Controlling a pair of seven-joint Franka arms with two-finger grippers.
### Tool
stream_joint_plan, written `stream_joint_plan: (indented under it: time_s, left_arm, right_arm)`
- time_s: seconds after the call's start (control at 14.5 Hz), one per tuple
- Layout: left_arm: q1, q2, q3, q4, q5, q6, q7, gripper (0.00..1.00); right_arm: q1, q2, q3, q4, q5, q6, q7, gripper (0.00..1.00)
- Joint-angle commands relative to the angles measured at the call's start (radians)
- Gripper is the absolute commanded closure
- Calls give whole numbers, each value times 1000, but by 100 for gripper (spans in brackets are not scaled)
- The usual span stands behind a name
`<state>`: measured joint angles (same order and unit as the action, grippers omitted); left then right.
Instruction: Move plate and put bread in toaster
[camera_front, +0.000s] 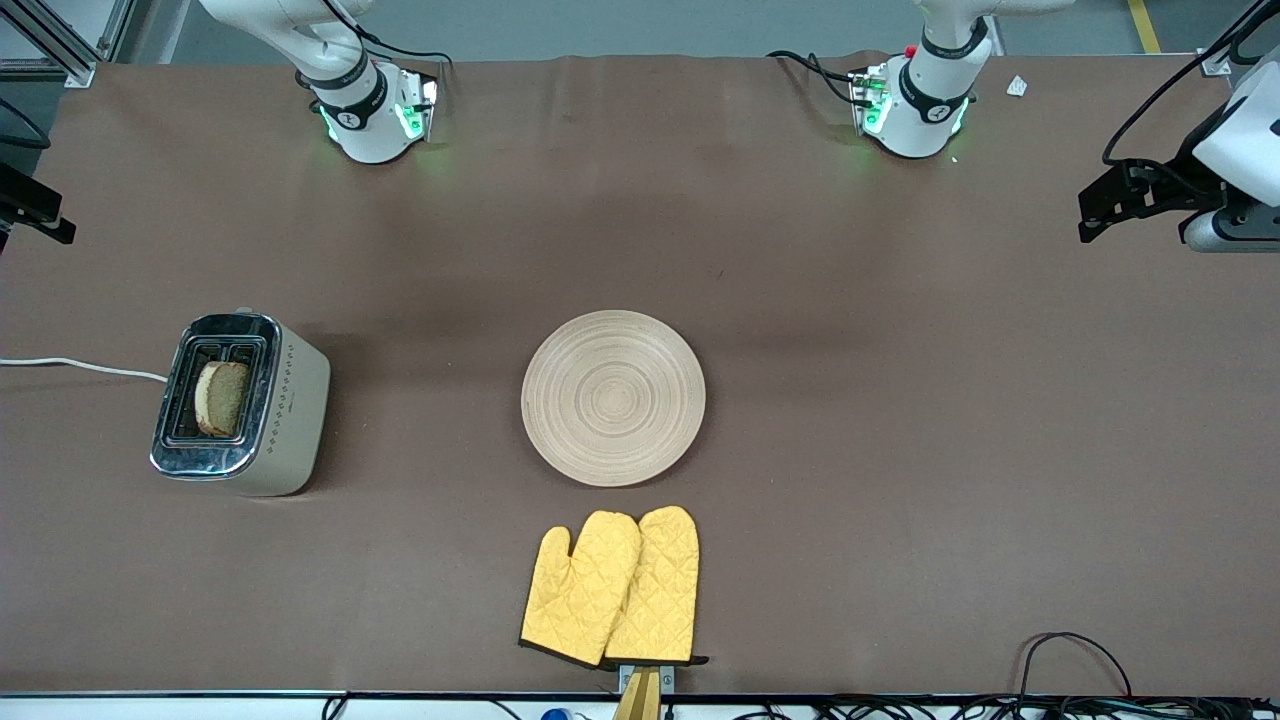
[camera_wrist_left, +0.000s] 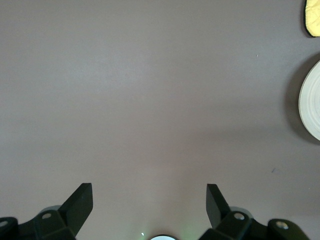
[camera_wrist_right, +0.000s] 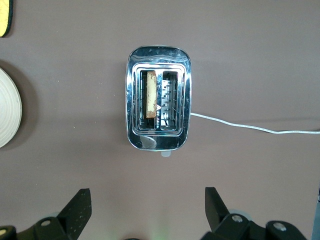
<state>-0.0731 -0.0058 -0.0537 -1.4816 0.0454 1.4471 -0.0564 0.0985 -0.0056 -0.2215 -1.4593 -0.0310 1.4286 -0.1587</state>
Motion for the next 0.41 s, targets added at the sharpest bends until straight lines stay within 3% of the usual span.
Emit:
stream_joint_plan:
  time_s: [0.0, 0.07, 0.21, 0.34]
  left_arm:
    - [6, 10, -2, 23, -19, -8, 16, 0]
    - [7, 10, -2, 24, -18, -8, 16, 0]
    - [9, 10, -2, 23, -18, -8, 16, 0]
    - [6, 10, -2, 23, -18, -8, 16, 0]
  right_arm:
    - [-3, -22, 5, -24, 13, 12, -10, 0]
    - [-26, -22, 31, -24, 14, 13, -10, 0]
    - [-126, -22, 144, -24, 10, 19, -10, 0]
    - [-135, -22, 154, -26, 26, 23, 23, 0]
